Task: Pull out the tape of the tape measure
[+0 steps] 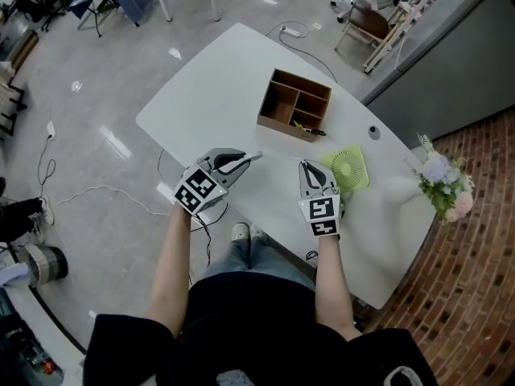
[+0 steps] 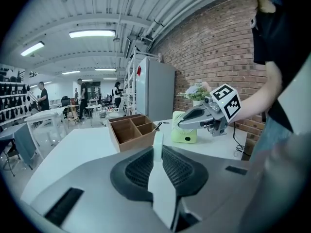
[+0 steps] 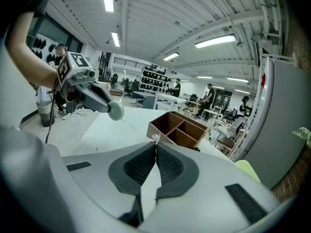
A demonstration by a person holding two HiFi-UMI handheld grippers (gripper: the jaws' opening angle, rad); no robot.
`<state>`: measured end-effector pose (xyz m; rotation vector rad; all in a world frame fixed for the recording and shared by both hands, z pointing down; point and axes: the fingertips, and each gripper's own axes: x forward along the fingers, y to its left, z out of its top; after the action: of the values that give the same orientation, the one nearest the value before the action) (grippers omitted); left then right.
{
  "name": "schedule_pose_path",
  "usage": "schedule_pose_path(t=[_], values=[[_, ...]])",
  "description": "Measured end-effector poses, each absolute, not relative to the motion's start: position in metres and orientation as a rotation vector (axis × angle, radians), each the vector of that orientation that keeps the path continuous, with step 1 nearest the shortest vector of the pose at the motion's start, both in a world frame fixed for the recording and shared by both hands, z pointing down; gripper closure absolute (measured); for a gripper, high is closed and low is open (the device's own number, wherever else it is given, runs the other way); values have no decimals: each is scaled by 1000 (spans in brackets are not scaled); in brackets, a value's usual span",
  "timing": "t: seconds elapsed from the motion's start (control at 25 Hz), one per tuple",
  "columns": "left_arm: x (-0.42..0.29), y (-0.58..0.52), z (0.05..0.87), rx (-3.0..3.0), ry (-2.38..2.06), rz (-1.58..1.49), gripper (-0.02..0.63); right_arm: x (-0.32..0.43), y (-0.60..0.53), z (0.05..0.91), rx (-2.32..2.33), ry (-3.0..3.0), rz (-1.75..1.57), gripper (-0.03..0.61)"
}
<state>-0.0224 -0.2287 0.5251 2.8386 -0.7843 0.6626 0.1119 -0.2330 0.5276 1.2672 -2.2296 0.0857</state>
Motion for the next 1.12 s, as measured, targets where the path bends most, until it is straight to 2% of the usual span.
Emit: schedule_pose_path(t=[1.12], values=[[-64,-211,548,2815,-700,810,543,220,-193,528,1480,-1938,-4,572]])
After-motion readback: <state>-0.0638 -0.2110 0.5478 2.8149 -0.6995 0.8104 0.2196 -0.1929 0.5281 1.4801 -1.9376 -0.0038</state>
